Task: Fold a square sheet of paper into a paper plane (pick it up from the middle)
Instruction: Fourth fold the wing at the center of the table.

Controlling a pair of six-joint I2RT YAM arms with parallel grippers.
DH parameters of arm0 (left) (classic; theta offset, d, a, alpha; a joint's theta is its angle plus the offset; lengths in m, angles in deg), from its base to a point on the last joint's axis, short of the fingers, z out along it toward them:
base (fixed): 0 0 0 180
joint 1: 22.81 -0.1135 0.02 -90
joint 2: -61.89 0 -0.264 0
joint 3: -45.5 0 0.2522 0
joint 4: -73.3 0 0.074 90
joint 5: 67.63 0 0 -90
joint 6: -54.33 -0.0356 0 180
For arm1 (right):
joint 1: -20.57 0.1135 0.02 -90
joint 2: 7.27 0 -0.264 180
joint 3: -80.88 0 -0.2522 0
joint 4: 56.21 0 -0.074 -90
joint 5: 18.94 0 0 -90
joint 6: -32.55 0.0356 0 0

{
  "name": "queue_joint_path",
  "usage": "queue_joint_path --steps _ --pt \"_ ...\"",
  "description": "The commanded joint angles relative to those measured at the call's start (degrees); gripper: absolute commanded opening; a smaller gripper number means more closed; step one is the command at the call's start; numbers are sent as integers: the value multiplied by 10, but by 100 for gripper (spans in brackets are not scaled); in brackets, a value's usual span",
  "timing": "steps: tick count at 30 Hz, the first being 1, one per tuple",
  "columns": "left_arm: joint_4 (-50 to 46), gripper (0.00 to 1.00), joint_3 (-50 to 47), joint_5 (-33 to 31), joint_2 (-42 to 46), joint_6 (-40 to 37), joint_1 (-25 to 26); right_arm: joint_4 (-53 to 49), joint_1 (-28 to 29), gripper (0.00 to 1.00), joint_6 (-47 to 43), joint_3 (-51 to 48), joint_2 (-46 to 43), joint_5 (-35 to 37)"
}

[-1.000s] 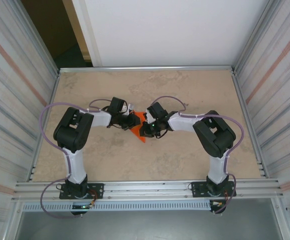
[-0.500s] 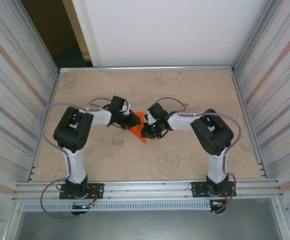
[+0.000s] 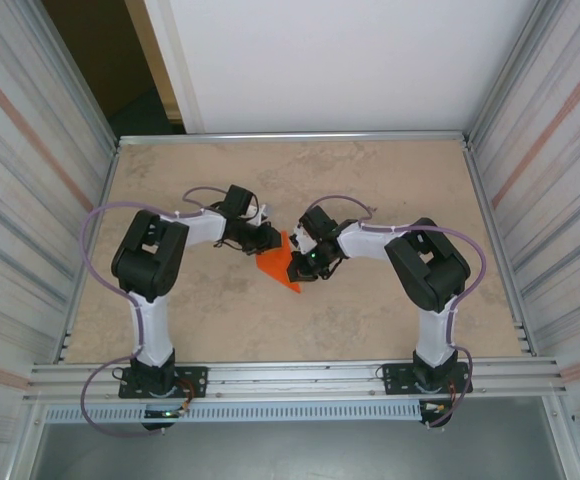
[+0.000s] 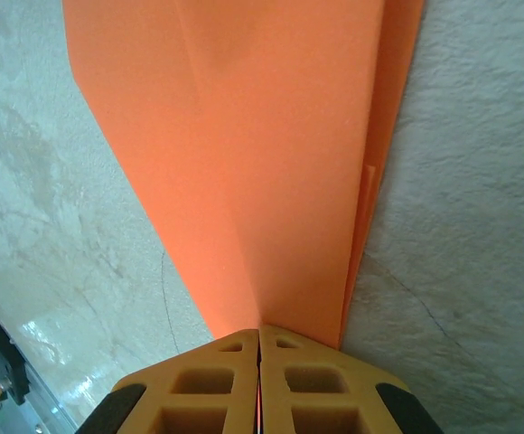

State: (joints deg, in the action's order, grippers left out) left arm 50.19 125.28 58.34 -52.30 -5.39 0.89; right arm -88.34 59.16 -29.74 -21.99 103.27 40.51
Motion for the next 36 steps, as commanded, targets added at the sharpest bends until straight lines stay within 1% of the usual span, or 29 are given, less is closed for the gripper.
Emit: queue_joint_path --steps 1,6,10,13,18,20,24,26,28,31,34,36 --pt "-18 18 12 -12 -17 -27 -6 -86 -3 8 -20 -23 13 29" --pt "-22 18 15 -25 -30 -44 -17 -85 -7 8 -17 -31 11 32" --pt "-30 17 14 -38 -34 -59 -38 -86 -15 8 -16 -41 8 33" --pt "-31 17 16 -45 -35 -64 -63 -85 -17 7 -16 -45 10 32" --pt "2 17 18 -31 -38 -39 -104 -88 -18 7 -17 -48 11 37" --pt "13 17 18 -38 -38 -32 -114 -90 -19 7 -19 -49 12 37" --pt "9 17 37 -42 -44 -30 -139 -96 -20 7 -23 -46 12 37" --pt "6 17 44 -37 -30 -29 -150 -97 -20 7 -23 -43 12 37" --pt "-1 17 45 -37 0 -28 -152 -97 -21 7 -22 -40 11 37" --pt "9 18 22 -34 64 -5 -143 -97 -21 7 -22 -35 10 33" --pt "38 18 -36 -37 130 21 -117 -98 -22 7 -22 -31 10 28" --pt "66 18 -71 -33 156 47 -91 -98 -22 7 -23 -30 13 26"
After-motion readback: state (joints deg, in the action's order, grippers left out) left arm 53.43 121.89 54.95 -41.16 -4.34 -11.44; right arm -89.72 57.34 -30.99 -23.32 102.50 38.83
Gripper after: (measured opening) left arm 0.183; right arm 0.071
